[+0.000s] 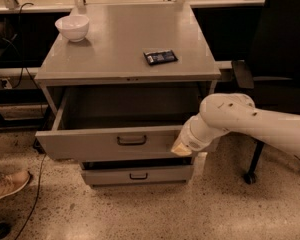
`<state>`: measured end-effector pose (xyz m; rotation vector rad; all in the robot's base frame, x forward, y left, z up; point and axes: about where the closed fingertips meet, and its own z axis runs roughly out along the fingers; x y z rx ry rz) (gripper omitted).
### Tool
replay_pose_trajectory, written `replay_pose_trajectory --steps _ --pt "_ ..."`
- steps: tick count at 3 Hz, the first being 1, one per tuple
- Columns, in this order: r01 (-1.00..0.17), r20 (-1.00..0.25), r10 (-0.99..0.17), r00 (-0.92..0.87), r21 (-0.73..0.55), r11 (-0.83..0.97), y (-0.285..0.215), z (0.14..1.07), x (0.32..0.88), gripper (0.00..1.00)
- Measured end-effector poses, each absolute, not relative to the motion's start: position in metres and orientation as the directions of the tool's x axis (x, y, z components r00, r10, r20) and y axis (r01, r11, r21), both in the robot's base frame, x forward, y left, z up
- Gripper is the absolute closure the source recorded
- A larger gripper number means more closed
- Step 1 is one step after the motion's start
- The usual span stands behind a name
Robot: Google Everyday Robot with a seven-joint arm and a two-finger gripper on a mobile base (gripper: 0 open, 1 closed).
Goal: Close top drawer
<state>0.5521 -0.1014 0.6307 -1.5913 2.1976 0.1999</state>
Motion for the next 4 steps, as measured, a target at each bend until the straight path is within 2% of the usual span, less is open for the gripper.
replay_pose_trajectory --steps 1,2,4 --pt "-0.928 -0.441 -0.865 -0.238 -0.159 0.336 -0.1 0.632 0.577 1.0" --pt "-0.907 -0.493 -0.847 -0.201 -0.234 0.351 -0.101 0.645 0.627 1.0" --pt "-0.88 -0.501 -0.832 -0.239 -0.25 0.403 -0.114 0.633 0.632 1.0"
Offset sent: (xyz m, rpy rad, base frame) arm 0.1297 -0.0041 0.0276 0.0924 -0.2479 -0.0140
